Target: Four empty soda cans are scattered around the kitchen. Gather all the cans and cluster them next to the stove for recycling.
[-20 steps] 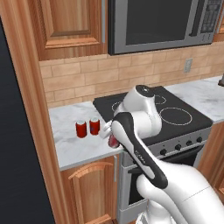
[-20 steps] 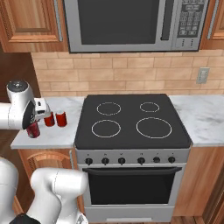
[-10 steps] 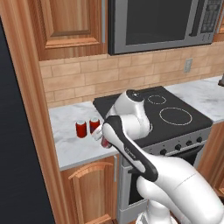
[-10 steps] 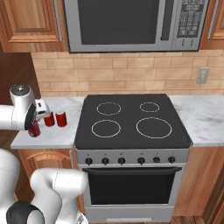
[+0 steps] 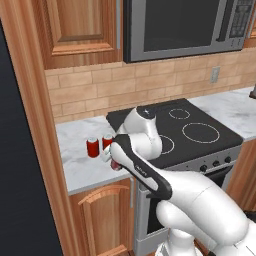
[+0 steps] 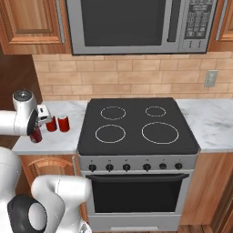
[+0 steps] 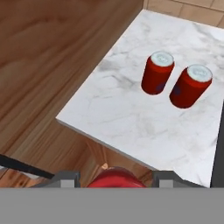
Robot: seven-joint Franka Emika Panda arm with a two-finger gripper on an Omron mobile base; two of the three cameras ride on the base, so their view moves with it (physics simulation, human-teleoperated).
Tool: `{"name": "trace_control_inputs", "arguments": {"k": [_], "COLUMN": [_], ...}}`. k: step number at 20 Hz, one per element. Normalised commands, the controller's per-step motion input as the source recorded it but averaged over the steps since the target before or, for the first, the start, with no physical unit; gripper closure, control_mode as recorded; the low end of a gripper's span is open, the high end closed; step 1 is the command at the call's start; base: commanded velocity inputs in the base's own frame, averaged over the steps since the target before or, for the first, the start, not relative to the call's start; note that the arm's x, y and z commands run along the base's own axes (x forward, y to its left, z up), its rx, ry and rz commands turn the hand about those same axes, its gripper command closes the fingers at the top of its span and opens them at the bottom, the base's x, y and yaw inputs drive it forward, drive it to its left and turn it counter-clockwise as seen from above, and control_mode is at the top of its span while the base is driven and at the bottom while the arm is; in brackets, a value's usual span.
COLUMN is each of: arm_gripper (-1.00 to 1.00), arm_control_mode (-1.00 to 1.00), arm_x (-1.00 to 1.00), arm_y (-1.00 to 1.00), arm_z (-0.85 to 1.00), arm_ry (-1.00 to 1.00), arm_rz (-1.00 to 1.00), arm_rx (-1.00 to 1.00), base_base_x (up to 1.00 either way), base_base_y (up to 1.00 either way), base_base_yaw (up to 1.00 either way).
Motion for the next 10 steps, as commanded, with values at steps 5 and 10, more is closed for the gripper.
{"name": "trace_control_inputs", "arguments": {"k": [5, 10], "arm_gripper": [1.00, 1.00], "arm_control_mode": [-1.00, -1.00], "arm_x": [0.18, 0.14], "arm_y": [0.12, 0.22], "arm_z": [-0.23, -0.15], "arm_ry": [0.00, 0.00], "arm_rz": [0.01, 0.01], "arm_rx": [0.00, 0.00], "base_base_x": [0.00, 0.00], "base_base_y": [0.00, 0.00], "base_base_yaw": [0.00, 0.00]}}
